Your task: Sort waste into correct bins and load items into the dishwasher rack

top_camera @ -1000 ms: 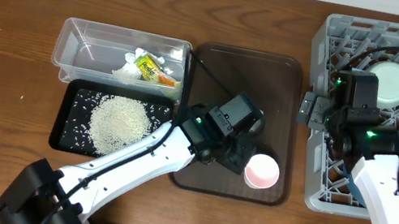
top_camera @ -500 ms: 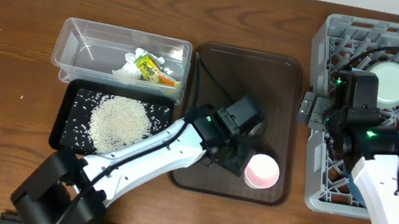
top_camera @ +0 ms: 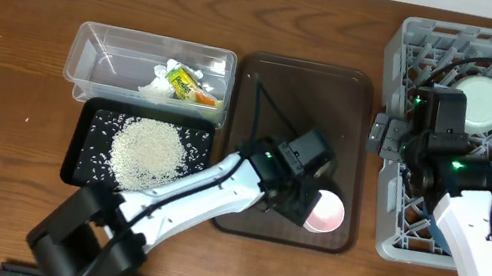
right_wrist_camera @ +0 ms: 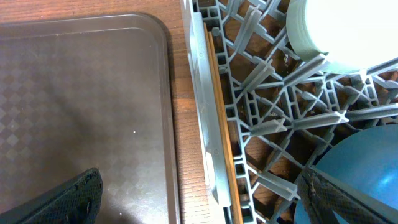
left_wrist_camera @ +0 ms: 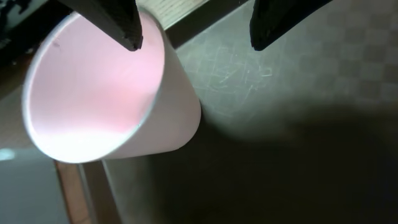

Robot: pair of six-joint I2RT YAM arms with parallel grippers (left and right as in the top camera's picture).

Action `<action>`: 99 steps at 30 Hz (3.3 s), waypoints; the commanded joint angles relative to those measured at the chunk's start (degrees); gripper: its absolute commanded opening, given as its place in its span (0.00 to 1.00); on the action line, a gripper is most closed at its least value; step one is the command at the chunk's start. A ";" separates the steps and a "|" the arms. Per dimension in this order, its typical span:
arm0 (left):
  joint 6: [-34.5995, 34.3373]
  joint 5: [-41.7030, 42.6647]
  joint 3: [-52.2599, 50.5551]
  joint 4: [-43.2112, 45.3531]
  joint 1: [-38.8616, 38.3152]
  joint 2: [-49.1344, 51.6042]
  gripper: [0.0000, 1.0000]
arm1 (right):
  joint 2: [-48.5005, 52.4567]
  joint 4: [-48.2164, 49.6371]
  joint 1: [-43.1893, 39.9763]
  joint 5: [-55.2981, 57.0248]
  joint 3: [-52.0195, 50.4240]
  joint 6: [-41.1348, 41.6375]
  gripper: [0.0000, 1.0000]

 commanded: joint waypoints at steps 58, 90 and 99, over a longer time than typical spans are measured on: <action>12.83 21.79 -0.35 -4.70 19.32 -14.38 0.70 | 0.13 4.04 -0.37 -20.46 0.50 -5.57 0.99; 3.26 0.02 -0.35 4.11 0.57 3.23 0.48 | 0.15 3.78 -0.37 -20.41 0.50 -5.57 0.99; 3.30 0.02 -0.35 3.96 0.57 3.50 0.32 | 0.15 3.80 -0.37 -20.44 0.50 -5.55 0.99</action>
